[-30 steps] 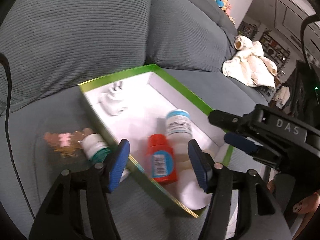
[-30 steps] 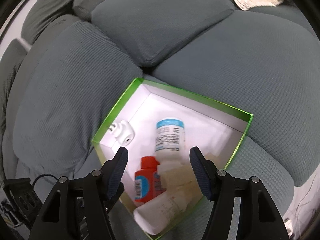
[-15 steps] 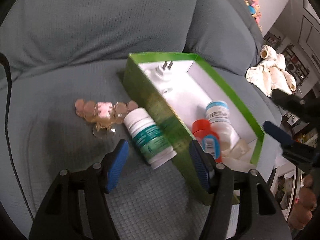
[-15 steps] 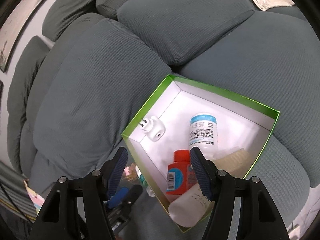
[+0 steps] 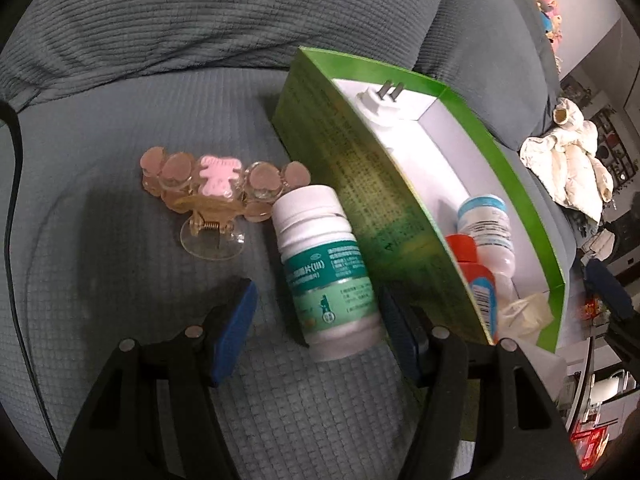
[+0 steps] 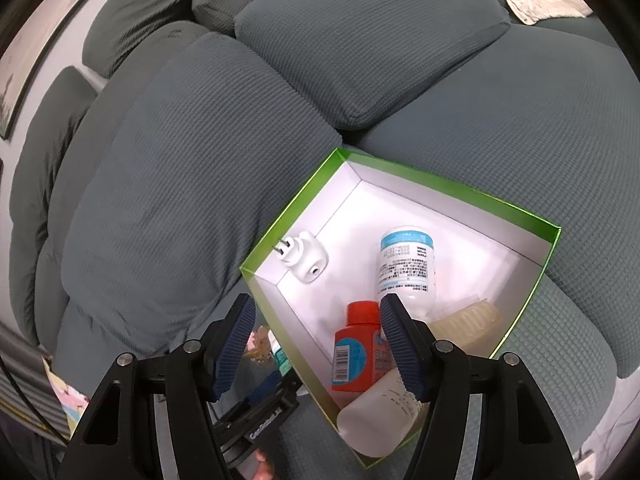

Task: Organize rigid objects
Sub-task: 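Grasp the green-labelled white bottle on the sofa with the left gripper, then close the right gripper on the bottle while the left gripper holds it, then carry the green-labelled bottle toward the green box with the right gripper, then lower the bottle into the green box and open the right gripper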

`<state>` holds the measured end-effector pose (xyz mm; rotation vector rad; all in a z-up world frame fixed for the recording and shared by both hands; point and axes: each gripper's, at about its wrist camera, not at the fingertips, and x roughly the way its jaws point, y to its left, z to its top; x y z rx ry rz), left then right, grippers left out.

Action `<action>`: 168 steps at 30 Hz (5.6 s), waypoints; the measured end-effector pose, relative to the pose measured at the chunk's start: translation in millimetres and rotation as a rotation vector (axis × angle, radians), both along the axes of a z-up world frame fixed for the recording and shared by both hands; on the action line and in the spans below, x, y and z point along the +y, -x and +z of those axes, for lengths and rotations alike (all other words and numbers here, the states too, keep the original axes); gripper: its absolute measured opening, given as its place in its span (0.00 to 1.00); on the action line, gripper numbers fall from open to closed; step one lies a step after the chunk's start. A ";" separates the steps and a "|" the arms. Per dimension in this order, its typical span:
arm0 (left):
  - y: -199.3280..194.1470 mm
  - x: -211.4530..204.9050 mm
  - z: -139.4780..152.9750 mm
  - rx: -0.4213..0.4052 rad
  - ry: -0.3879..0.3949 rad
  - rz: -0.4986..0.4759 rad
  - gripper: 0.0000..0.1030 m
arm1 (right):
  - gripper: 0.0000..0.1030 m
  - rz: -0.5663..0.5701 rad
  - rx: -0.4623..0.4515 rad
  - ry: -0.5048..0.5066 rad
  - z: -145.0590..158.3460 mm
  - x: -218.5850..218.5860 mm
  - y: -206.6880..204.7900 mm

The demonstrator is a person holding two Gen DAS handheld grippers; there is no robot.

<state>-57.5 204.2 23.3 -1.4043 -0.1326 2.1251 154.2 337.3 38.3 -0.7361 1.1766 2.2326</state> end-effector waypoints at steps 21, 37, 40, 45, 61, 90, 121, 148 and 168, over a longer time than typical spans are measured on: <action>-47.8 -93.9 10.0 0.001 0.050 0.128 0.37 | 0.65 0.315 0.035 0.110 -16.6 -45.2 55.1; -60.2 -151.5 9.7 -0.021 -0.004 0.203 0.38 | 0.65 0.538 -0.108 0.222 -80.6 -128.1 111.5; -61.2 -153.2 10.9 -0.025 -0.008 0.192 0.38 | 0.65 0.568 -0.139 0.235 -89.6 -134.1 119.3; -58.3 -158.1 10.5 -0.045 -0.028 0.211 0.38 | 0.60 0.593 -0.153 0.281 -100.3 -142.9 126.9; -60.0 -169.2 19.7 -0.032 -0.045 0.184 0.49 | 0.60 0.638 -0.209 0.296 -115.9 -165.4 140.9; -73.7 -156.3 58.9 0.111 -0.083 0.131 0.37 | 0.47 0.635 -0.141 0.212 -87.4 -171.9 138.3; -114.0 -68.3 90.8 0.286 -0.144 -0.047 0.37 | 0.47 0.454 0.032 0.100 -31.5 -105.0 59.3; -122.7 24.0 74.8 0.262 -0.208 -0.231 0.37 | 0.47 0.230 0.040 0.104 -40.1 -21.4 -2.9; -121.5 71.1 62.6 0.264 -0.256 -0.357 0.38 | 0.47 0.079 0.055 0.133 -46.7 24.6 -35.5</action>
